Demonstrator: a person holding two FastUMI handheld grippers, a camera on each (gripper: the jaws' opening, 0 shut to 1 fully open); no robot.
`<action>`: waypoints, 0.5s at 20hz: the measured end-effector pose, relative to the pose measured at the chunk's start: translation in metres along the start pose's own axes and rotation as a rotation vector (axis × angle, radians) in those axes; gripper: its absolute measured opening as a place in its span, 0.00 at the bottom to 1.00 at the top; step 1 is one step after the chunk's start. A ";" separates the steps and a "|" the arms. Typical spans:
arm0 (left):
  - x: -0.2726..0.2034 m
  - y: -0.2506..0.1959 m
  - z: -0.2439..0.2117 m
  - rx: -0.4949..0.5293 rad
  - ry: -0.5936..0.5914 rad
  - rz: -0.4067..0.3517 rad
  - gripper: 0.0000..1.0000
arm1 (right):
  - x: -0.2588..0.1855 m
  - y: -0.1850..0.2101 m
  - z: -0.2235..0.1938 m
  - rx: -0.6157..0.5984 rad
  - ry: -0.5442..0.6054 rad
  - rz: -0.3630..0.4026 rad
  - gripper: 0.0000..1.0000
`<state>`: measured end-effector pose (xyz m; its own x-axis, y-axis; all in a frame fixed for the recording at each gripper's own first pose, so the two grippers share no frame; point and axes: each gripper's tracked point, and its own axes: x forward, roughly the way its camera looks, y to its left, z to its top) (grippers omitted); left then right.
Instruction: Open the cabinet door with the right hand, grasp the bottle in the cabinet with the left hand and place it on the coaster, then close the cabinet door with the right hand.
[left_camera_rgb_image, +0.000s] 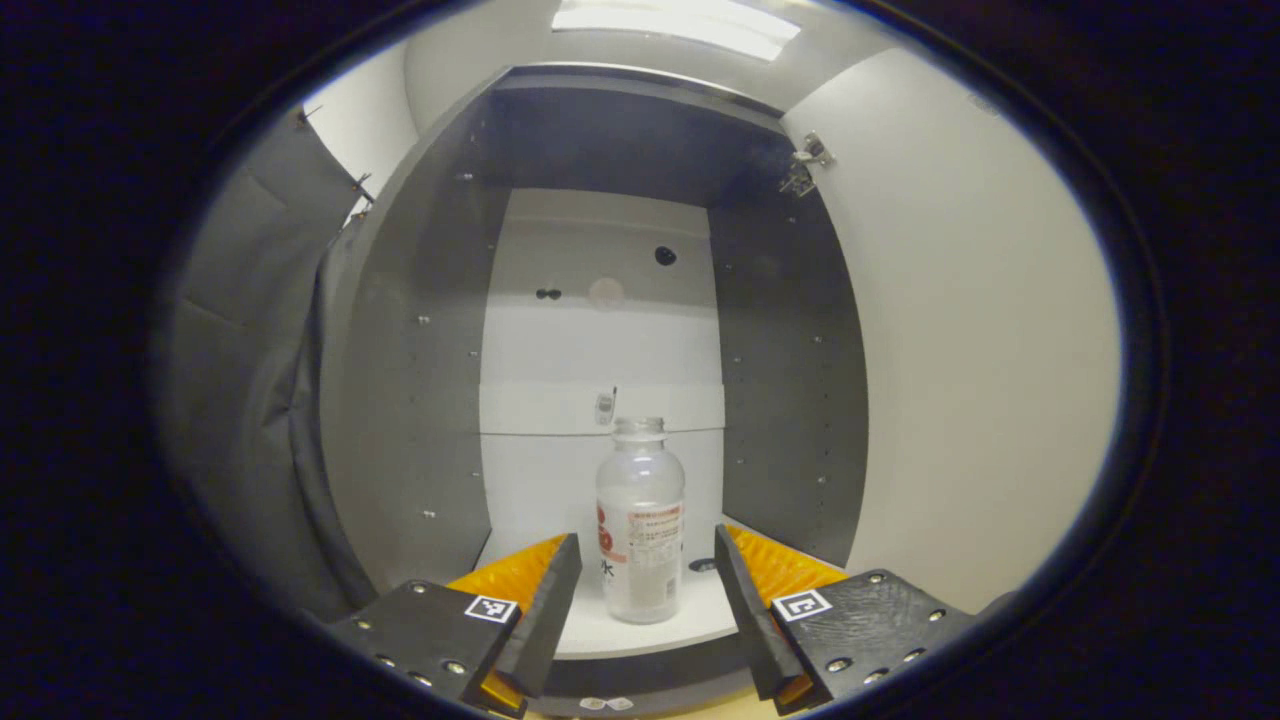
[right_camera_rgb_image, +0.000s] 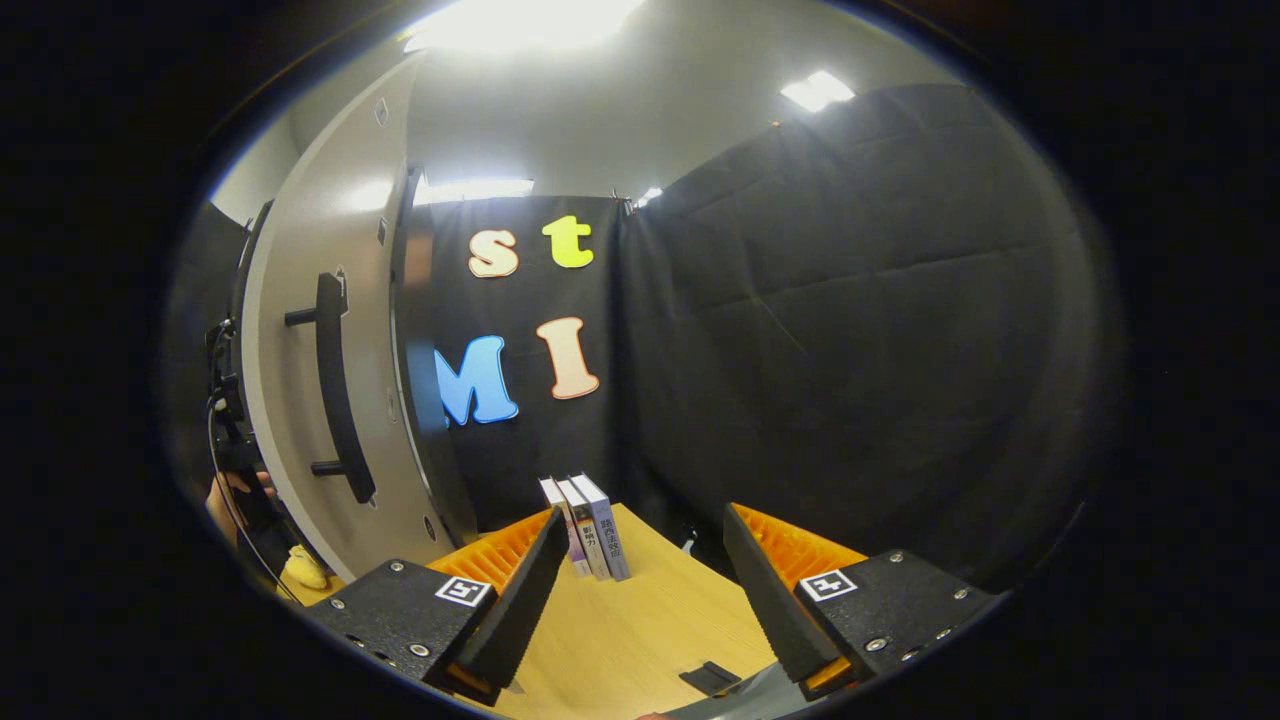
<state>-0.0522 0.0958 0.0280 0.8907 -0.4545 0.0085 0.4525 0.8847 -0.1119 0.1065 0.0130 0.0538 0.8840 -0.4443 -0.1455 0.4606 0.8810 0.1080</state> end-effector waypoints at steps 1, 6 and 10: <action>0.001 0.000 -0.002 0.006 0.009 -0.008 0.77 | 0.001 0.001 -0.001 0.001 0.001 -0.010 0.96; 0.006 0.000 -0.016 0.005 0.058 -0.011 0.77 | 0.008 0.010 -0.003 -0.016 -0.004 -0.043 0.95; 0.014 -0.003 -0.020 -0.020 0.052 -0.016 0.77 | 0.008 0.018 -0.010 -0.008 0.005 -0.046 0.95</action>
<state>-0.0414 0.0849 0.0087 0.8795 -0.4742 -0.0409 0.4656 0.8750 -0.1323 0.1209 0.0266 0.0444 0.8613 -0.4840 -0.1547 0.5004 0.8607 0.0936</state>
